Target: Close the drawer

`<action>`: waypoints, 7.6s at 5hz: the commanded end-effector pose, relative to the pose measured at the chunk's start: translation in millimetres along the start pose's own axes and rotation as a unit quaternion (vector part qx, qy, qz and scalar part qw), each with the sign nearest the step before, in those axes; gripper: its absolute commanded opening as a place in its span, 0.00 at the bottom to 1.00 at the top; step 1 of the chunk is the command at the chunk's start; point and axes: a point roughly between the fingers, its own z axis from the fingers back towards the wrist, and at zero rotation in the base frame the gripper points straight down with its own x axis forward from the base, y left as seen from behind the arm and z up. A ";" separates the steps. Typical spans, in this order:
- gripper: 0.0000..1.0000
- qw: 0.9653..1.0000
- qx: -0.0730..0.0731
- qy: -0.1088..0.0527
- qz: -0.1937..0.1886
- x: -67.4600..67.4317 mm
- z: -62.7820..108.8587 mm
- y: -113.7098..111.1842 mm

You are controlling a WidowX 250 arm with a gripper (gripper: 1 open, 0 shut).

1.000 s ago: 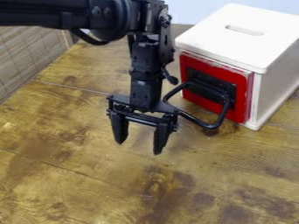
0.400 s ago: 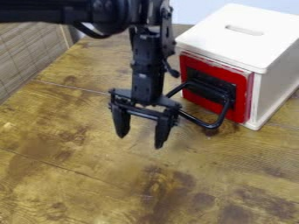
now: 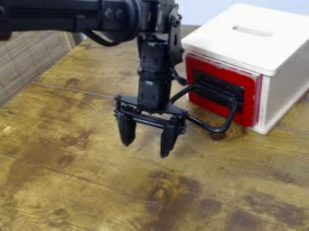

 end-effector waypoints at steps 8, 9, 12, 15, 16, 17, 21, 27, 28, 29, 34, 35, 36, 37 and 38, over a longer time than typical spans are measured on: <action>1.00 0.998 -0.037 -0.007 0.047 -7.4 17.7 3.9; 1.00 0.998 -0.038 -0.012 0.051 -14.2 25.6 3.0; 1.00 0.999 -0.022 -0.026 0.002 -2.3 31.0 -4.7; 1.00 0.999 -0.020 -0.025 0.013 -2.8 28.7 -6.1; 1.00 0.999 -0.021 -0.025 0.009 -0.3 33.7 -0.6; 1.00 0.999 -0.026 -0.028 0.015 -1.7 43.2 -2.9; 1.00 0.997 -0.048 -0.052 0.040 -11.8 91.1 13.4; 1.00 0.991 -0.071 -0.110 0.036 -38.2 116.2 -2.6; 1.00 0.990 -0.069 -0.116 0.032 -38.2 114.1 -6.3; 1.00 0.990 -0.066 -0.122 0.020 -41.8 116.8 -6.9; 1.00 0.987 -0.039 -0.153 -0.042 -32.3 108.1 5.2; 1.00 0.986 -0.034 -0.153 -0.055 -28.0 107.7 10.0; 1.00 0.984 -0.043 -0.165 -0.042 -19.0 107.1 18.4; 1.00 0.982 -0.052 -0.180 -0.039 -13.0 104.1 32.8; 1.00 0.981 -0.048 -0.186 -0.036 -9.6 101.7 37.5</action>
